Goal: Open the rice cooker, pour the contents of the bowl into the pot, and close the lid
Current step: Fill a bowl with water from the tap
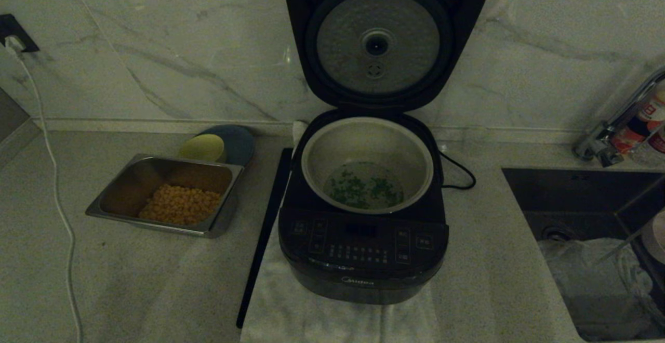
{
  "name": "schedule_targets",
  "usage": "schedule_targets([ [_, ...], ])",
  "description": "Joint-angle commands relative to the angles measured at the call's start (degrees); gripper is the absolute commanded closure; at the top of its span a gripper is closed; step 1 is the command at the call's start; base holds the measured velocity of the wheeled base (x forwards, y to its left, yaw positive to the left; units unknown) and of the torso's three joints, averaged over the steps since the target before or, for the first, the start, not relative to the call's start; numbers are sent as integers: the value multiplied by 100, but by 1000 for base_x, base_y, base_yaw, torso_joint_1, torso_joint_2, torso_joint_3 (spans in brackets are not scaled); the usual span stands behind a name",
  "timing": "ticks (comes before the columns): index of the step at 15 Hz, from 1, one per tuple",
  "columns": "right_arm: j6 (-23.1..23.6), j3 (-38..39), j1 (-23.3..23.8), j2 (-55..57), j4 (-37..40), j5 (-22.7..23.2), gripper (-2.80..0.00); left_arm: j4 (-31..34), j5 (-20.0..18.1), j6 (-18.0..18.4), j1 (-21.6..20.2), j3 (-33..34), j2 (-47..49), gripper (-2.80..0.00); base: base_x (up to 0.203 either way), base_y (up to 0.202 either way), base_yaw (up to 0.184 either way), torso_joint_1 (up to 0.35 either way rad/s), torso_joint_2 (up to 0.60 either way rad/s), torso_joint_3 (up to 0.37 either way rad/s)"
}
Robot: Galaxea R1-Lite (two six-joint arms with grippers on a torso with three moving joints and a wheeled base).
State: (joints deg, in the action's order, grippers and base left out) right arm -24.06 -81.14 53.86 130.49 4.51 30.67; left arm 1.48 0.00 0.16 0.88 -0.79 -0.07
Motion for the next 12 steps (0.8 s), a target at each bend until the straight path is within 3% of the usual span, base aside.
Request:
schedule_targets([
  [1, -105, -238, -73, 279, -1, -40, 0, 2, 0, 2, 0, 0, -1, 0, 0, 0, 0, 0, 0, 0],
  [12, -362, -917, -534, 516, 41, -395, 0, 2, 0, 2, 0, 0, -1, 0, 0, 0, 0, 0, 0, 0],
])
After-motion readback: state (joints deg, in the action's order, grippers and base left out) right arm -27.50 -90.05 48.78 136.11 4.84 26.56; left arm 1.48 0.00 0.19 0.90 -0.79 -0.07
